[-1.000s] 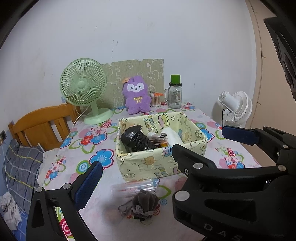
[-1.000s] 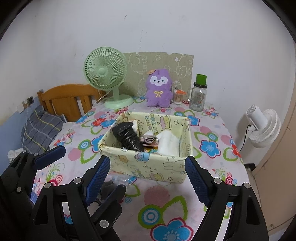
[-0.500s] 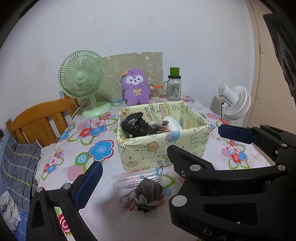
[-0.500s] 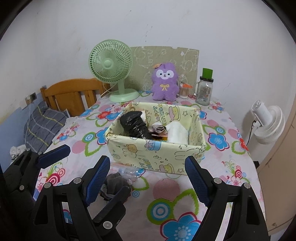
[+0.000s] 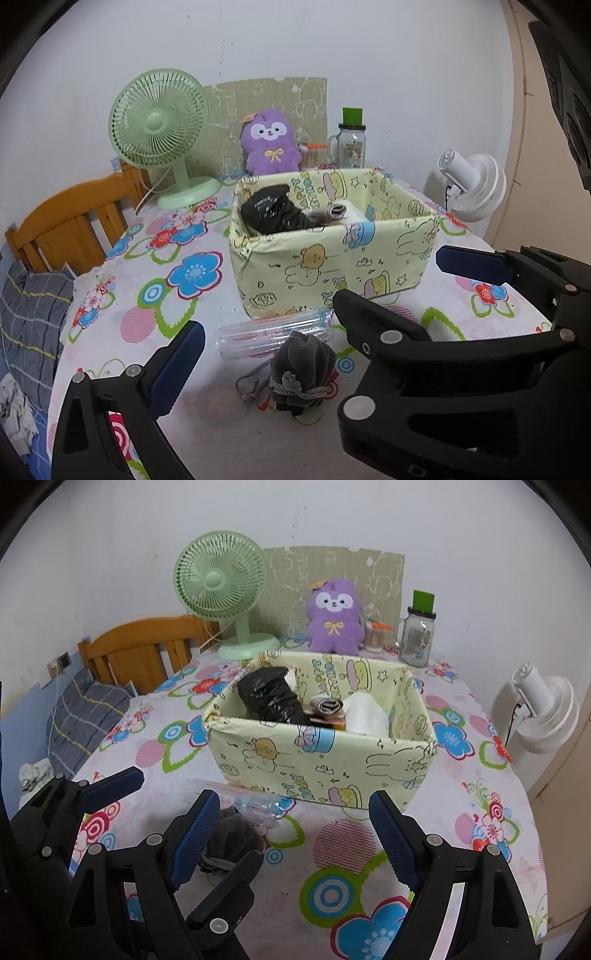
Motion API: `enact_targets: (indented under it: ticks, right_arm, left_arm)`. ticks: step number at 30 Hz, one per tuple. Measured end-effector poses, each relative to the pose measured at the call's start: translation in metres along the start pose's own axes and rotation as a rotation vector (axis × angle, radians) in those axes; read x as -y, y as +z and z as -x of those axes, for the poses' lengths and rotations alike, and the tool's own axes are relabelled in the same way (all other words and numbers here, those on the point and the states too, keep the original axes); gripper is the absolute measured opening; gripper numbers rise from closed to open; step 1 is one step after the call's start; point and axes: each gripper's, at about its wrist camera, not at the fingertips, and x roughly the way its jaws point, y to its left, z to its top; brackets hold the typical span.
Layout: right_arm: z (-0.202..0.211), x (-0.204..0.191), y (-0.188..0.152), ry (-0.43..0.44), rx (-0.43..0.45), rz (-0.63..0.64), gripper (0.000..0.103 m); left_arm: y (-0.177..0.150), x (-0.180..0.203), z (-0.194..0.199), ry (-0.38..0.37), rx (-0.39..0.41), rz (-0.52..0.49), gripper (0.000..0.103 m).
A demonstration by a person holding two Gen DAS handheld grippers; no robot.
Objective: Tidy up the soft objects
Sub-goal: 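Grasp the dark grey sock with the right tool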
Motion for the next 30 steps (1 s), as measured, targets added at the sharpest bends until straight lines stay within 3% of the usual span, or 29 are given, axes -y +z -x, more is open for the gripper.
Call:
enact_targets:
  ticks: [20,30]
  right_arm:
    - [-0.052,-0.022,-0.019,0.058,-0.121,0.014,0.085]
    - [-0.066,-0.033,-0.021,0.101,-0.148,0.026,0.084]
  left_arm:
    - [-0.029,-0.028,-0.034,-0.026,-0.113,0.000,0.103]
    - [-0.037,-0.041,-0.041,-0.060,-0.141,0.053,0.103]
